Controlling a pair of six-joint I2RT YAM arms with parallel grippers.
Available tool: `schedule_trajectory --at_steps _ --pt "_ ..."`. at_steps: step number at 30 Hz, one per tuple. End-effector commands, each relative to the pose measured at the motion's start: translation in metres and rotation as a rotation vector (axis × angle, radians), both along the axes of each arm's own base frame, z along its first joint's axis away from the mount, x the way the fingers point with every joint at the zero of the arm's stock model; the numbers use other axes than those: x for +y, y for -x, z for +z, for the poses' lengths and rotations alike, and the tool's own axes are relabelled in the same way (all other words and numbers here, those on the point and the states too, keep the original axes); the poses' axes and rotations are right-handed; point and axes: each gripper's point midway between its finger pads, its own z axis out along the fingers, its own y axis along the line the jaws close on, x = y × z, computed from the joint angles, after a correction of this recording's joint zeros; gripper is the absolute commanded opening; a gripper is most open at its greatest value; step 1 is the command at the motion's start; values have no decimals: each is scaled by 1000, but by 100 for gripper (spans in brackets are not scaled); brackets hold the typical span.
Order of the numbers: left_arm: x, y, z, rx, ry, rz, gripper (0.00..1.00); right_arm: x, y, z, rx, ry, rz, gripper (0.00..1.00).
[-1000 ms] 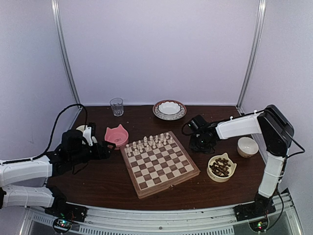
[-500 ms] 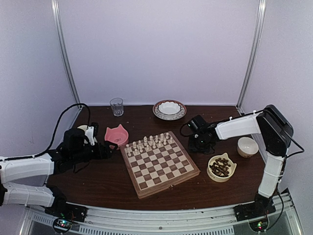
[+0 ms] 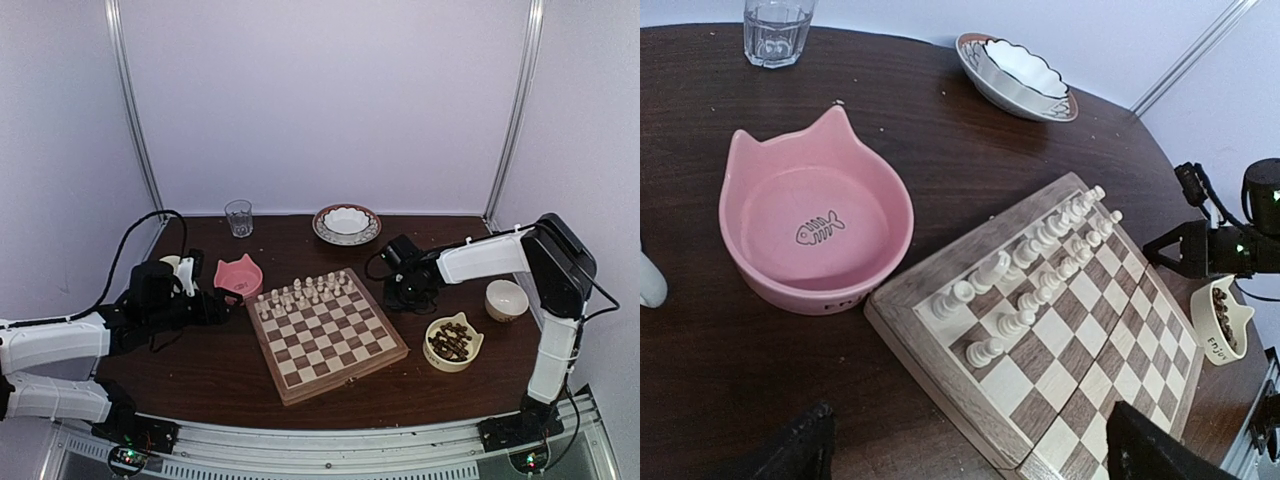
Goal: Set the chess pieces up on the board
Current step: Pick up the pawn from the center of the board, then place the pawn on the chessboard.
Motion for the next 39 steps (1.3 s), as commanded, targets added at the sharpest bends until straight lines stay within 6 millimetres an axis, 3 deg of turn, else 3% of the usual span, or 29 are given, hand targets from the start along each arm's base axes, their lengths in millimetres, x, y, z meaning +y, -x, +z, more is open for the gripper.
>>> schedule_trajectory --at_steps 1,4,7,12,19,24,29,35,39 --pt "-8 -3 25 -70 26 -34 94 -8 2 29 -61 111 70 0" --pt "-12 -1 29 -81 27 -59 94 -11 2 59 -150 150 114 0" --pt "-18 0 31 -86 27 -91 94 5 10 70 -216 46 187 0" --pt "-34 2 29 -83 46 -170 94 48 29 103 -362 -126 378 1" --pt "-81 19 34 -76 73 -416 91 118 82 133 -501 -337 730 3" --pt "-95 28 37 -86 71 -485 91 147 107 124 -491 -360 877 4" --pt "-97 29 35 -79 63 -493 91 165 113 104 -453 -344 924 8" --pt "-98 29 35 -75 55 -500 91 176 116 89 -420 -295 957 8" --pt "-97 28 34 -76 40 -492 91 172 111 80 -403 -217 933 9"
